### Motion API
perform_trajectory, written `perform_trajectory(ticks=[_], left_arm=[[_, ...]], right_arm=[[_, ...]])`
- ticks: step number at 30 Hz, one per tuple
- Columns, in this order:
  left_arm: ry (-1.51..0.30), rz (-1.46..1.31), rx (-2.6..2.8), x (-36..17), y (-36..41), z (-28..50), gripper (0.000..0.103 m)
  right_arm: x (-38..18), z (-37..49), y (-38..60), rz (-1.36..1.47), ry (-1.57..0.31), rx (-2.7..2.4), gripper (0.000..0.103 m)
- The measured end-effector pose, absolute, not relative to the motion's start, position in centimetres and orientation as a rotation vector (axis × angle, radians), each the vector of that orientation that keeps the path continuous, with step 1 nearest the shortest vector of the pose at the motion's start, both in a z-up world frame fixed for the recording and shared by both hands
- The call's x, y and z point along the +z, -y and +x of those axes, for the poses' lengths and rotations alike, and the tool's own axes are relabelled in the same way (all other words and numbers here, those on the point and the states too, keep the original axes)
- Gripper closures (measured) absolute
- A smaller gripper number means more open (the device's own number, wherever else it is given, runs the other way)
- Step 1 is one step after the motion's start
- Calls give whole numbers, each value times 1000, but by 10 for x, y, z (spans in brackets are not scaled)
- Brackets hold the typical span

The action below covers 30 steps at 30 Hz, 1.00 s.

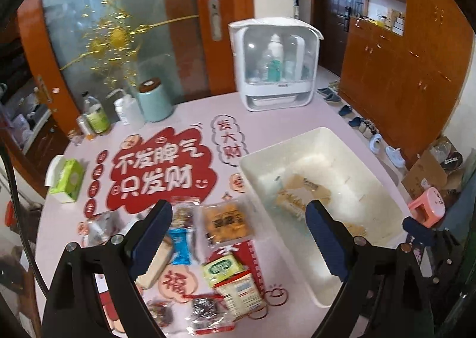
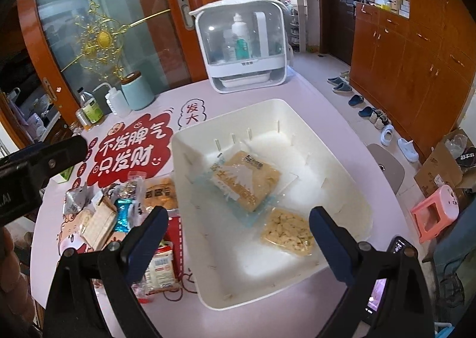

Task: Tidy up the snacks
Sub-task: 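Carry both bags into the white bin and open both tools, then move the right tool back to the snacks and grasp the foil jerky bag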

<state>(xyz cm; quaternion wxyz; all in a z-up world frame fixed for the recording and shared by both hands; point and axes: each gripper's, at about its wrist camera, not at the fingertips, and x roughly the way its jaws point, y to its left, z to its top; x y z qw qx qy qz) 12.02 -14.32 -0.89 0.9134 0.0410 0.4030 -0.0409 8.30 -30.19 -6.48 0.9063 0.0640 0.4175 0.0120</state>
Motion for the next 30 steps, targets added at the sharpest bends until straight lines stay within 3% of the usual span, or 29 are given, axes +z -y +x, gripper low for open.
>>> perform_trajectory(ticks=[7, 12, 30], left_arm=[[-792, 35, -78, 18, 105, 87, 10], [-747, 10, -83, 38, 79, 67, 2], [-660, 106, -41, 40, -33, 25, 1]], right_arm=[[-41, 66, 280, 115, -814, 57, 7], [-24, 56, 265, 110, -770, 83, 7], [-8, 27, 171, 63, -654, 116, 7]])
